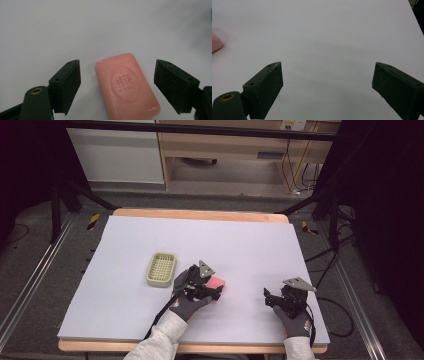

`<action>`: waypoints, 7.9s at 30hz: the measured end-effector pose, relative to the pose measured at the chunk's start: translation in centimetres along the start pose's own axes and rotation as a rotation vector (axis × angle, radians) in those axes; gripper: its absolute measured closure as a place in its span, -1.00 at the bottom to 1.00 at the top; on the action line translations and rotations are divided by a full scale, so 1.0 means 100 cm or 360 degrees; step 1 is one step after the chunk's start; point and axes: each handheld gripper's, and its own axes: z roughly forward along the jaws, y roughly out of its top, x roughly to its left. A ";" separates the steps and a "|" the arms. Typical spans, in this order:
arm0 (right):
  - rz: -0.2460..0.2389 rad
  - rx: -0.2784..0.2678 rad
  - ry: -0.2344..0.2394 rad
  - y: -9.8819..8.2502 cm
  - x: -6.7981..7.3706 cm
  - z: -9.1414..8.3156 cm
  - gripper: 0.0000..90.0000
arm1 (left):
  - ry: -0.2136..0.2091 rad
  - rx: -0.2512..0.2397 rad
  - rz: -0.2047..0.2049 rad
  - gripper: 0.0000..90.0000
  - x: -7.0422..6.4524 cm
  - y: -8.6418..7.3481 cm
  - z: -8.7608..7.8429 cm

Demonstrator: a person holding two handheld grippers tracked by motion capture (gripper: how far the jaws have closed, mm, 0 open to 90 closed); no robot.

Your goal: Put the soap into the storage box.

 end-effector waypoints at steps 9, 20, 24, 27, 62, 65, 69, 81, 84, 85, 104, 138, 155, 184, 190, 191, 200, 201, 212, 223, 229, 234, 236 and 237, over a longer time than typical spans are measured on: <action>-0.0001 0.0009 0.0003 0.000 0.000 0.001 -0.78 | -0.0012 0.0049 -0.0007 -0.52 -0.002 -0.004 0.011; 0.0002 0.0017 0.0007 0.000 0.001 0.001 -0.78 | -0.0030 0.0102 0.0001 -0.52 -0.004 -0.008 0.020; -0.0008 0.0020 0.0004 0.000 0.001 0.002 -0.78 | -0.0027 0.0134 0.0000 -0.52 -0.005 -0.010 0.025; -0.0004 0.0024 0.0008 0.000 0.001 0.002 -0.78 | -0.0029 0.0146 -0.0001 -0.50 -0.005 -0.011 0.027; 0.0001 0.0029 0.0002 0.000 0.000 0.003 -0.78 | 0.0003 0.0198 0.0001 -0.18 -0.009 -0.012 0.028; 0.0007 0.0030 0.0003 0.000 0.000 0.003 -0.78 | -0.0009 0.0203 -0.0003 -0.18 -0.010 -0.012 0.027; 0.0005 0.0029 0.0004 0.000 0.000 0.003 -0.78 | -0.0019 0.0200 0.0007 -0.18 -0.011 -0.012 0.025; 0.0005 0.0024 -0.0004 0.000 0.000 0.002 -0.78 | -0.0023 0.0154 -0.0002 -0.18 -0.005 -0.007 0.006; 0.0004 0.0022 -0.0003 0.000 0.000 0.002 -0.78 | -0.0021 0.0141 -0.0011 -0.17 -0.001 -0.006 0.000; 0.0004 0.0022 -0.0003 0.000 0.000 0.002 -0.78 | -0.0020 0.0133 -0.0017 -0.18 0.001 -0.005 -0.003; 0.0010 0.0019 -0.0011 0.000 0.000 0.002 -0.78 | -0.0013 0.0080 -0.0018 -0.18 0.017 -0.002 -0.035; 0.0003 -0.0015 -0.0020 0.000 0.000 0.000 -0.78 | 0.0060 -0.0026 -0.0128 -0.18 0.065 -0.014 -0.092; -0.0018 -0.0015 -0.0021 0.000 0.003 0.001 -0.79 | 0.0146 -0.0029 -0.0232 -0.18 0.090 -0.024 -0.093; -0.0020 -0.0015 -0.0030 0.000 0.004 0.002 -0.79 | 0.0241 -0.0055 -0.0330 -0.18 0.122 -0.026 -0.091; -0.0022 -0.0012 -0.0027 0.001 0.005 0.002 -0.79 | 0.0256 -0.0053 -0.0337 -0.18 0.127 -0.026 -0.087; -0.0020 -0.0011 -0.0028 0.001 0.005 0.002 -0.79 | 0.0260 -0.0054 -0.0341 -0.18 0.128 -0.026 -0.085; -0.0019 -0.0015 -0.0033 0.001 0.004 0.002 -0.79 | 0.0299 -0.0019 -0.0361 -0.18 0.137 -0.031 -0.076; -0.0018 -0.0015 -0.0034 0.001 0.004 0.002 -0.79 | 0.0302 -0.0008 -0.0365 -0.17 0.138 -0.032 -0.075; -0.0017 -0.0011 -0.0033 0.001 0.005 0.002 -0.79 | 0.0323 0.0005 -0.0383 -0.18 0.143 -0.036 -0.065; -0.0015 -0.0009 -0.0031 0.001 0.005 0.002 -0.79 | 0.0329 0.0039 -0.0399 -0.18 0.146 -0.042 -0.057; -0.0015 -0.0010 -0.0033 0.001 0.005 0.002 -0.79 | 0.0330 0.0069 -0.0388 -0.18 0.146 -0.044 -0.054; -0.0017 -0.0008 -0.0032 0.000 0.005 0.002 -0.79 | 0.0329 0.0082 -0.0373 -0.18 0.144 -0.044 -0.052; -0.0015 -0.0008 -0.0032 0.000 0.005 0.002 -0.79 | 0.0336 0.0093 -0.0370 -0.18 0.144 -0.044 -0.051; -0.0017 -0.0008 -0.0031 0.000 0.005 0.002 -0.79 | 0.0339 0.0102 -0.0363 -0.18 0.144 -0.044 -0.051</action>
